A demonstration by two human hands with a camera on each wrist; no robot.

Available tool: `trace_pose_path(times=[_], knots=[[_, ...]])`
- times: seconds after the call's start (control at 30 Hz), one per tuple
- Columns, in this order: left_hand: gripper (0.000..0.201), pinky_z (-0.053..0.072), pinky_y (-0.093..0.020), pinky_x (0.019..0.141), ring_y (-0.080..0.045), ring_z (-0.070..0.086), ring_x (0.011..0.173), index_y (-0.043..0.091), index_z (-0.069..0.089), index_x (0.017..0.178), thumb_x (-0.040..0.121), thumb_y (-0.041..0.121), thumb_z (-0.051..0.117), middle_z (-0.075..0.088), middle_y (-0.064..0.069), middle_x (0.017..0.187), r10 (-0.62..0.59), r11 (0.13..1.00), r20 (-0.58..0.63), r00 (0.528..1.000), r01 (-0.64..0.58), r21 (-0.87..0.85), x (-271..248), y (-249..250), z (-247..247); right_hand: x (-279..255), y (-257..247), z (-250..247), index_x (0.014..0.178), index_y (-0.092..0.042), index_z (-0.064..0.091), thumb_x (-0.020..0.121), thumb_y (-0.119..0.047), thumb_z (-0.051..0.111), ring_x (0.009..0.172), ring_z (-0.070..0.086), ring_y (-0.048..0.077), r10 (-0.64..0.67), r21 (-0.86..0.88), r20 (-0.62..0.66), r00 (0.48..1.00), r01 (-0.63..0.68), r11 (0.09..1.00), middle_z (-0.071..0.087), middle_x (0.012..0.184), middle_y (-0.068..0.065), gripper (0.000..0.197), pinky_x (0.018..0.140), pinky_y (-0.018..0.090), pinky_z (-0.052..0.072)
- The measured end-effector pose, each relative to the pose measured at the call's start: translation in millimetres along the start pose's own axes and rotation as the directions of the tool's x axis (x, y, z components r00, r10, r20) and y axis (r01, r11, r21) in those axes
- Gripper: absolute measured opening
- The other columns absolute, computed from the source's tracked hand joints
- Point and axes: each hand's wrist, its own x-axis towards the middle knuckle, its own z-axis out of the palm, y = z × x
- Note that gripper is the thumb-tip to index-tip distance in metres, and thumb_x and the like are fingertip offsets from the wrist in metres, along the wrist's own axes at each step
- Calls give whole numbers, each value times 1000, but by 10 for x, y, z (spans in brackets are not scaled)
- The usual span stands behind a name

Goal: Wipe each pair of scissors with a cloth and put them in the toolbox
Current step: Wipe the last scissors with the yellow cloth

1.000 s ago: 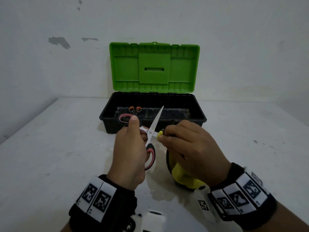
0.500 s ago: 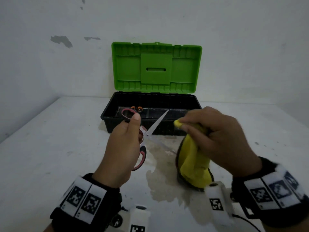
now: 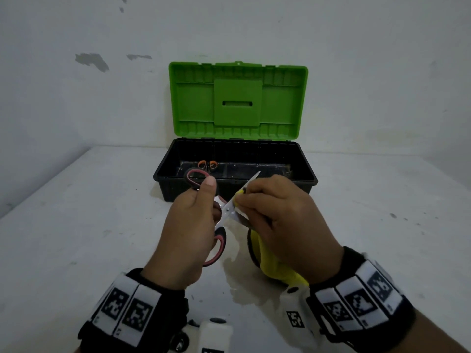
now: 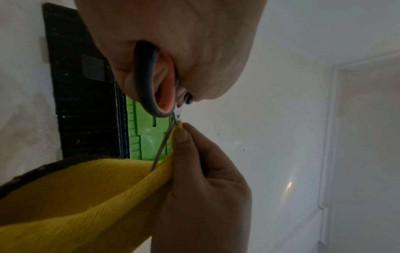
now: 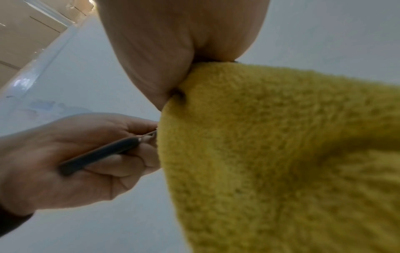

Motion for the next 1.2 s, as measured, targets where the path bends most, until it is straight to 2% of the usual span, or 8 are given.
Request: trace_pose_path(times=[0.13, 0.27, 0.4, 0.53, 0.67, 0.83, 1.07, 1.2], knots=[[44, 32, -29, 53, -16, 36, 61, 12, 45, 77, 99, 50, 43, 39, -7, 72, -46, 999, 1, 999, 46, 24, 2, -14, 18, -20, -3, -6, 95, -8, 77, 85, -9, 70, 81, 61, 23, -56, -28, 56, 997, 58, 998, 71, 93, 7, 11, 71, 33, 52], [44, 27, -28, 51, -18, 30, 60, 11, 45, 77, 99, 50, 44, 36, -4, 67, -64, 998, 26, 998, 65, -20, 22, -2, 19, -10, 56, -4, 91, -6, 76, 90, -7, 65, 81, 61, 24, 44, -28, -46, 998, -46, 999, 70, 92, 8, 11, 70, 40, 52], [50, 30, -33, 56, -19, 33, 63, 6, 47, 77, 97, 53, 46, 39, -5, 71, -41, 999, 22, 999, 41, 10, 54, -30, -4, -29, -96, 21, 91, -5, 75, 89, -7, 67, 79, 59, 26, -50, -6, 18, 999, 50, 999, 69, 92, 9, 8, 69, 39, 49], [44, 22, -25, 44, -14, 22, 51, 18, 35, 68, 99, 48, 45, 26, 0, 57, -40, 999, 79, 996, 43, -32, 45, -21, -26, -40, 43, -8, 95, -6, 76, 90, -6, 64, 84, 61, 25, 9, -7, -18, 1000, -9, 1000, 69, 97, 8, 13, 73, 38, 51], [41, 21, -22, 42, -9, 20, 47, 14, 43, 75, 99, 48, 43, 26, 3, 56, -3, 1000, 102, 995, 5, -22, 47, -44, -31, -15, 108, -8, 96, -6, 77, 89, -8, 65, 86, 63, 25, 113, -37, -82, 990, -117, 993, 70, 96, 8, 14, 72, 40, 54], [49, 19, -23, 41, -8, 18, 43, 19, 27, 62, 101, 45, 42, 24, 8, 50, 49, 999, 96, 994, -46, -27, 45, -17, -30, -11, -79, -29, 92, -5, 76, 90, -6, 64, 83, 62, 26, 4, -42, -35, 999, -5, 999, 69, 93, 9, 12, 72, 38, 51], [50, 24, -18, 38, -9, 27, 44, 5, 50, 73, 100, 47, 42, 36, -6, 62, 63, 997, 80, 995, -65, 35, 73, -47, 0, -49, 208, -62, 97, -6, 77, 89, -11, 69, 92, 65, 21, 175, -9, -161, 971, -179, 984, 70, 97, 7, 12, 84, 29, 53], [49, 19, -23, 41, -10, 19, 44, 19, 35, 61, 99, 49, 43, 27, 5, 54, 46, 999, 92, 995, -44, -24, 89, -36, -14, -29, 88, -65, 97, -4, 77, 90, -8, 68, 92, 65, 21, 115, 11, -141, 983, -114, 993, 70, 98, 8, 11, 84, 30, 53]])
